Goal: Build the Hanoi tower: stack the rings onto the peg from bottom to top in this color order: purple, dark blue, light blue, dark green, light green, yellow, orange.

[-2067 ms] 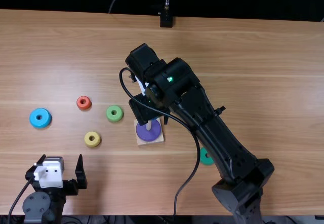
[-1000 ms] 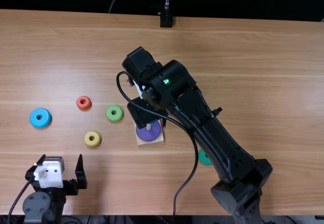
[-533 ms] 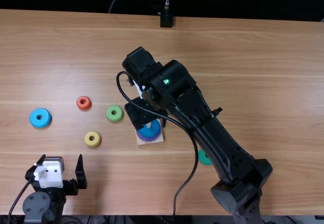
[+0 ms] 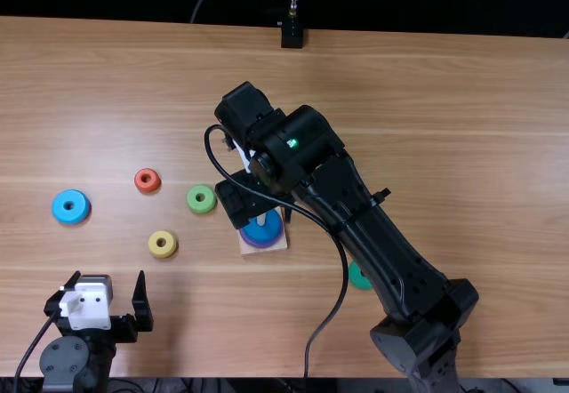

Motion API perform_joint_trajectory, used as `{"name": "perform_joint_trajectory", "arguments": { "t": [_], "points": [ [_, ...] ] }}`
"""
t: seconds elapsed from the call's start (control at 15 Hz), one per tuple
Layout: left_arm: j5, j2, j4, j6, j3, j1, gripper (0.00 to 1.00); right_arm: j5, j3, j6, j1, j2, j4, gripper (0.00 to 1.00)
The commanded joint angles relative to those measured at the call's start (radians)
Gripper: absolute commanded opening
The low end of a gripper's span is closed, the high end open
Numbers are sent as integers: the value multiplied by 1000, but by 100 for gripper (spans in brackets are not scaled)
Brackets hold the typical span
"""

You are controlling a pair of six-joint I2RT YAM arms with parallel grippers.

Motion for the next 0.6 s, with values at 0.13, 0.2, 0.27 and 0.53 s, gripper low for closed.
{"name": "perform_joint_trajectory", "arguments": {
  "t": [0.13,0.2,0.27,0.53],
  "points": [
    [-7,-6,-66,2,-116,-1,100,5,-23,0,-99,-67,53,100],
    [-7,-6,-66,2,-116,-1,100,3,-70,-3,-122,-121,66,100],
    [-7,-6,-67,2,-116,-1,100,3,-138,-14,-148,-170,106,100],
    [-7,-6,-66,2,-116,-1,100,5,-507,-16,-294,-438,454,100]
  ]
}}
